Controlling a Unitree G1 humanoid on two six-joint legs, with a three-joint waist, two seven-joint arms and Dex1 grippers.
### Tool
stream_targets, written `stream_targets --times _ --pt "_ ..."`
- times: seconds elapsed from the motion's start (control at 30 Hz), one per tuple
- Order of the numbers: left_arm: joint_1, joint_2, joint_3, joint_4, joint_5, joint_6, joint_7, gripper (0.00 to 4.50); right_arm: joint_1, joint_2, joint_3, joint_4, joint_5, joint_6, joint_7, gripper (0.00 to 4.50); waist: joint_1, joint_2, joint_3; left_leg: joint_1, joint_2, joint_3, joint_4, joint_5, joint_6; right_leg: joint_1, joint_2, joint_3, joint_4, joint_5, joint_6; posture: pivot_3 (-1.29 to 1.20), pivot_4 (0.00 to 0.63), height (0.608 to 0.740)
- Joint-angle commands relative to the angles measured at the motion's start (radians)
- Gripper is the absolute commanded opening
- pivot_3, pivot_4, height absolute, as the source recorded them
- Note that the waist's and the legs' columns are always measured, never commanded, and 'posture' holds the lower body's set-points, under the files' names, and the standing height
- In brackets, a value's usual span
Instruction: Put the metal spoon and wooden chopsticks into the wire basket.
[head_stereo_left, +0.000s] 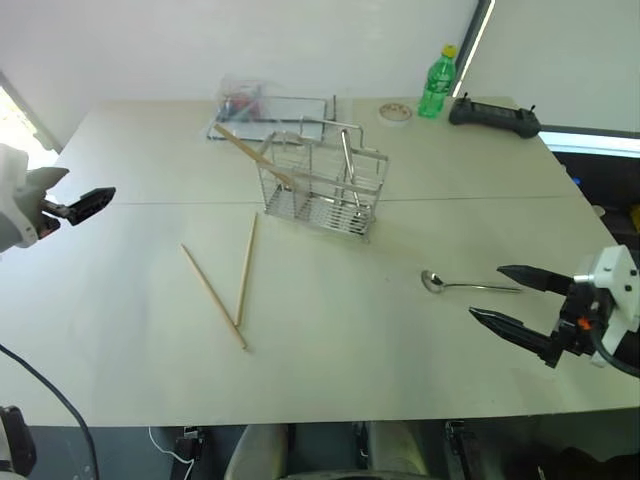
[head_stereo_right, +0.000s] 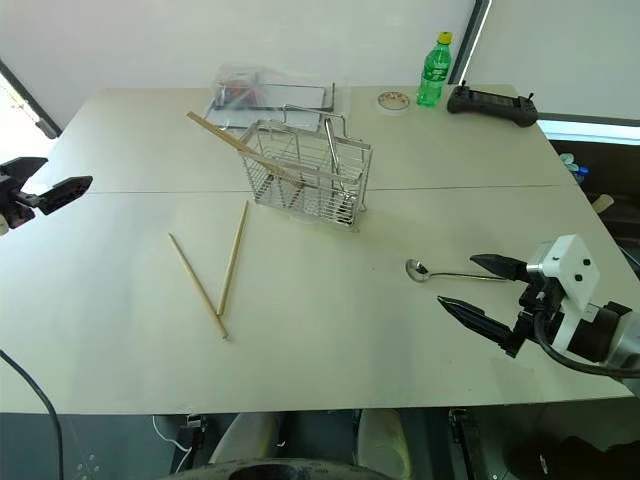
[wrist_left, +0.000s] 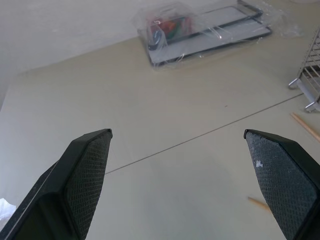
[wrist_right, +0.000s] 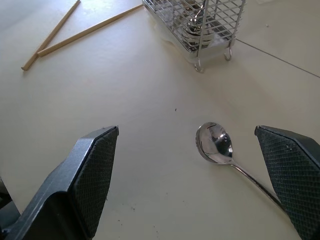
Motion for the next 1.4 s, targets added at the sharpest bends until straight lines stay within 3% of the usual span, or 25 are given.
stream_targets --times 0.03,0.97,1.23,1.4 --pt "-0.026 0.004 -0.004 -0.015 0.013 -0.042 0.008 4.46 -0.007 0.005 -0.004 -0.015 -0.007 -0.018 -0.015 4.50 0.000 0.000 0.000 0.000 0.000 0.000 0.000 0.000 0.000 0.000 0.000 0.000 0.000 0.000 0.000 0.00 0.150 0.722" --pt "-0.072 -0.012 -0.054 -0.097 -0.049 0.053 -0.045 4.46 0.045 0.040 -0.020 -0.004 -0.050 -0.077 -0.006 4.50 0.000 0.000 0.000 0.007 0.000 0.000 0.000 0.000 0.000 0.007 0.000 0.000 0.001 0.000 -0.001 0.00 0.150 0.722" --pt "-0.026 -0.040 -0.122 -0.399 -0.238 0.262 -0.162 4.46 -0.037 -0.029 0.024 0.117 -0.087 -0.112 0.051 4.50 -0.002 0.000 0.000 0.008 0.000 0.001 0.001 0.000 0.000 0.008 0.000 0.001 0.000 -0.001 -0.002 0.00 0.150 0.722" --pt "0.001 -0.080 -0.266 -0.601 -0.315 0.332 -0.216 4.46 -0.179 -0.090 0.190 0.278 -0.180 -0.189 0.118 4.50 -0.002 0.000 0.000 0.011 0.001 0.003 0.001 0.000 0.000 0.011 0.000 0.001 0.000 -0.001 -0.003 0.00 0.150 0.722"
